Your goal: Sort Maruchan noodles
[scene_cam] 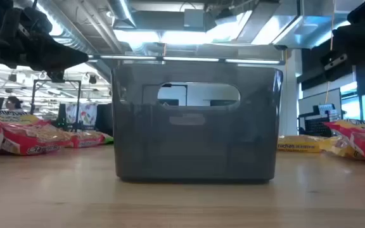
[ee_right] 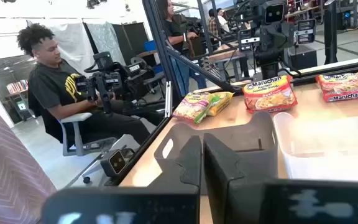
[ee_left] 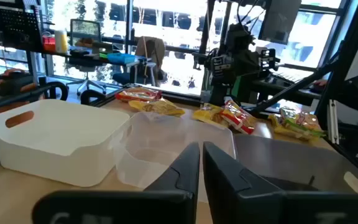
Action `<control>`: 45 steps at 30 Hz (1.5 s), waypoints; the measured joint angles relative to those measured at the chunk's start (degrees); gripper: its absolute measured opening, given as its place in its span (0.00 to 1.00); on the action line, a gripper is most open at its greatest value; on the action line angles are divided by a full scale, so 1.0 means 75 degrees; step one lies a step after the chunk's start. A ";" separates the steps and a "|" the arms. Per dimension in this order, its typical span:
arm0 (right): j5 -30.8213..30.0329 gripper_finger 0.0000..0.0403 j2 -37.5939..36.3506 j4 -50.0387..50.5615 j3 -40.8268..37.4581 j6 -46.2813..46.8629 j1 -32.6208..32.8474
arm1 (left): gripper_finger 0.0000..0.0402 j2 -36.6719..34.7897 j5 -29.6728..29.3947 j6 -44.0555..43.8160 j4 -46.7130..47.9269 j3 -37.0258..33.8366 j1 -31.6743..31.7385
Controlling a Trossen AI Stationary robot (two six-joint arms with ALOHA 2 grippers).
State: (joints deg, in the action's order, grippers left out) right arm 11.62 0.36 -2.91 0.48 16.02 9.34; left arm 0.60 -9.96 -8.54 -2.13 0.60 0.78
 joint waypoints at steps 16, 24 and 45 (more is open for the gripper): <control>0.0000 0.00 0.0000 0.0001 0.0001 0.0001 0.0000 | 0.04 0.0000 0.0003 0.0000 0.0000 0.0000 0.0000; 0.0000 0.00 0.0000 -0.0001 0.0001 0.0001 0.0000 | 0.04 -0.0003 0.0001 0.0000 0.0000 0.0000 0.0002; 0.0000 0.00 -0.0001 -0.0001 0.0001 0.0001 0.0000 | 0.04 0.0000 0.0004 -0.0084 -0.0247 0.0000 0.0000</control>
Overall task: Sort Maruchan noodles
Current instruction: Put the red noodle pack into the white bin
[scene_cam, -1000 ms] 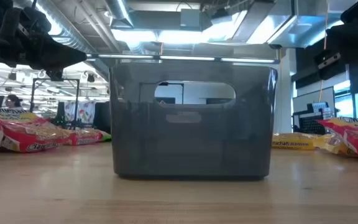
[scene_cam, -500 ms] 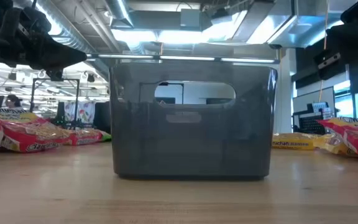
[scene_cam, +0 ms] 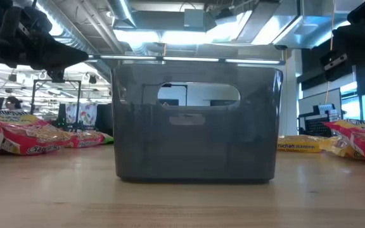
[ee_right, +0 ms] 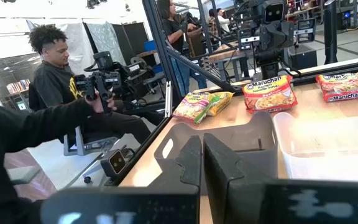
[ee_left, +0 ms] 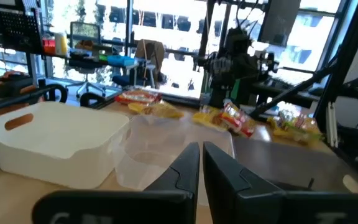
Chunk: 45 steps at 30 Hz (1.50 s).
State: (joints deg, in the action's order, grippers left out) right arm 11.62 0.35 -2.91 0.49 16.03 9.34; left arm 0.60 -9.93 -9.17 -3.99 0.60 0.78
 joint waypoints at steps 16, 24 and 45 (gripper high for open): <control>-0.0784 0.00 0.0001 -0.0036 -0.0002 0.0010 0.0000 | 0.04 0.0292 -0.0931 -0.1667 -0.2257 0.0294 0.0003; -0.1469 0.00 0.0001 -0.0152 -0.0003 -0.0150 0.0000 | 0.00 0.2484 -0.0837 -0.1709 -0.0366 0.2500 -0.0006; -0.2063 0.00 0.0004 0.0168 0.0003 -0.0160 0.0000 | 0.03 0.7472 0.0905 -0.5304 0.5888 0.6278 -0.0009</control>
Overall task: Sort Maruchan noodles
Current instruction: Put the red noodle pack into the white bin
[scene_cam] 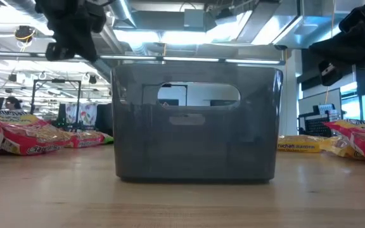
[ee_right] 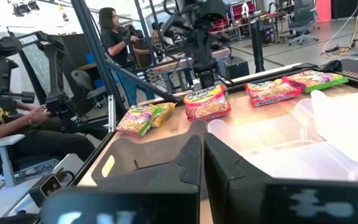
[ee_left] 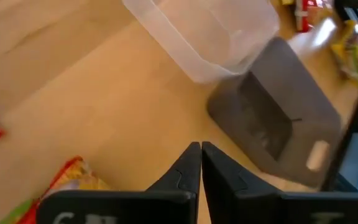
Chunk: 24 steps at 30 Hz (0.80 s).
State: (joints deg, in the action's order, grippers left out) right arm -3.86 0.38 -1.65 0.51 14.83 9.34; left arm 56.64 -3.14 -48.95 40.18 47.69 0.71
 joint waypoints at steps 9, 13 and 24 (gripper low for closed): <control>-0.0001 0.01 0.0000 0.0013 0.0000 -0.0019 0.0000 | 0.15 0.0435 0.0657 -0.0664 0.0504 -0.0001 0.0326; -0.0023 0.07 0.0003 0.0012 0.0000 -0.0038 0.0000 | 0.26 0.0366 0.0707 -0.1219 0.1996 -0.0009 0.0309; -0.0019 0.44 0.0199 0.0026 0.0000 -0.0026 0.0000 | 0.40 0.0452 0.0809 -0.2948 0.4312 -0.0059 0.0053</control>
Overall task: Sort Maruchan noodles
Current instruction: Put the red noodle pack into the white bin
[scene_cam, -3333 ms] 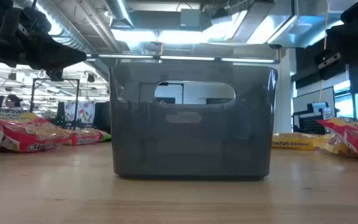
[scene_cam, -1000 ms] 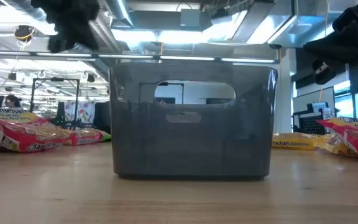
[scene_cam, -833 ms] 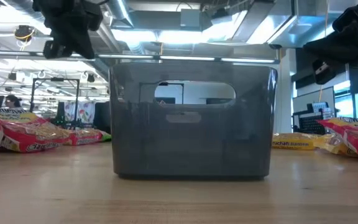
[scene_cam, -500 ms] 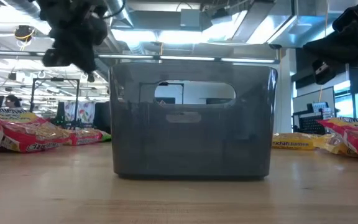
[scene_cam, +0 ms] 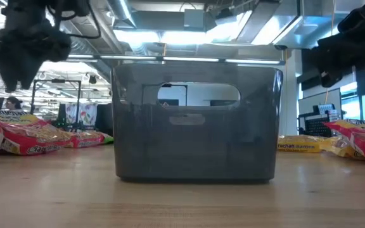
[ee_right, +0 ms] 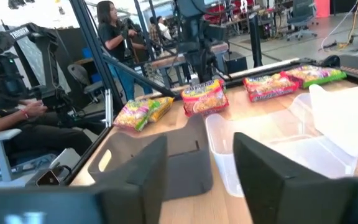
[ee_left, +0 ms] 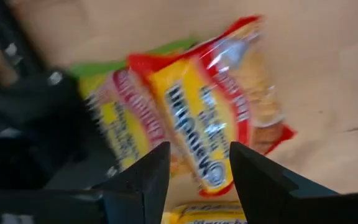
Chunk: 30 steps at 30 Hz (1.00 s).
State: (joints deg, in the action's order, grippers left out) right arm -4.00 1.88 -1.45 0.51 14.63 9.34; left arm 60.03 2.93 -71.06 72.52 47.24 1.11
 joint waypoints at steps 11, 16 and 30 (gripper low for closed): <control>-0.0016 0.55 0.0463 -0.0017 0.0000 -0.0009 0.0000 | 0.40 0.0192 0.0030 -0.0270 -0.0592 -0.0998 -0.0126; 0.0006 0.55 0.0488 -0.0009 0.0000 -0.0014 0.0000 | 0.40 0.0195 -0.0106 -0.0255 -0.1047 -0.1045 -0.0153; 0.0003 0.55 0.0486 -0.0008 0.0000 -0.0023 0.0000 | 0.36 0.0318 -0.0007 -0.0078 -0.3360 -0.1887 -0.0229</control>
State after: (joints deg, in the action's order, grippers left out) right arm -3.98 5.52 -1.51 0.51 14.46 9.34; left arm 62.41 2.87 -71.64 47.32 33.09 -0.61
